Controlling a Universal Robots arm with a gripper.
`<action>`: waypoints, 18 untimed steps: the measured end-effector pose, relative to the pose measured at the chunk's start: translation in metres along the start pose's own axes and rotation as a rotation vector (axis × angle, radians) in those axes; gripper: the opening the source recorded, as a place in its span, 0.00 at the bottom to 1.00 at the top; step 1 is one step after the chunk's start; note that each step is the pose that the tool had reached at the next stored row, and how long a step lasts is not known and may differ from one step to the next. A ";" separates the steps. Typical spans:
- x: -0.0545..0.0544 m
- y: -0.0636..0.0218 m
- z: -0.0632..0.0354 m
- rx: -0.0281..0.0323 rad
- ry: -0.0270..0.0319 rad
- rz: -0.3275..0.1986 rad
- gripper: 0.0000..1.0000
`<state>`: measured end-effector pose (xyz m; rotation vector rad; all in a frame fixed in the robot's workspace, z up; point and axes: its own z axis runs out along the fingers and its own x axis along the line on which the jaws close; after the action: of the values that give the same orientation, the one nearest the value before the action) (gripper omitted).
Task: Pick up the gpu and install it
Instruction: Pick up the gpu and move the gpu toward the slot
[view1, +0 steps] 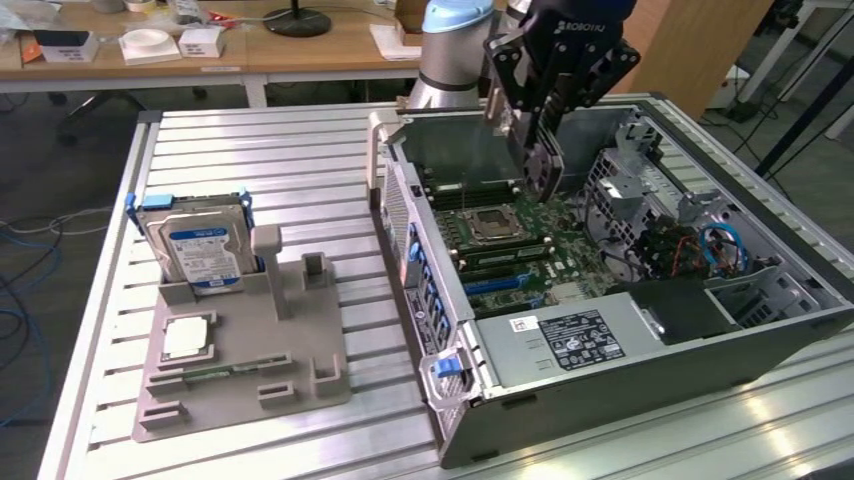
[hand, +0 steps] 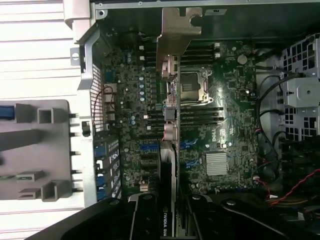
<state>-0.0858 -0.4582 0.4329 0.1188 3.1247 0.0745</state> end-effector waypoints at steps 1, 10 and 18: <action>-0.001 0.0001 0.0000 0.0001 0.0000 0.000 0.26; -0.012 0.0009 0.0002 0.0001 0.0000 0.000 0.26; -0.020 0.0015 0.0004 0.0001 0.0000 0.000 0.26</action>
<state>-0.0652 -0.4582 0.4328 0.1187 3.1248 0.0743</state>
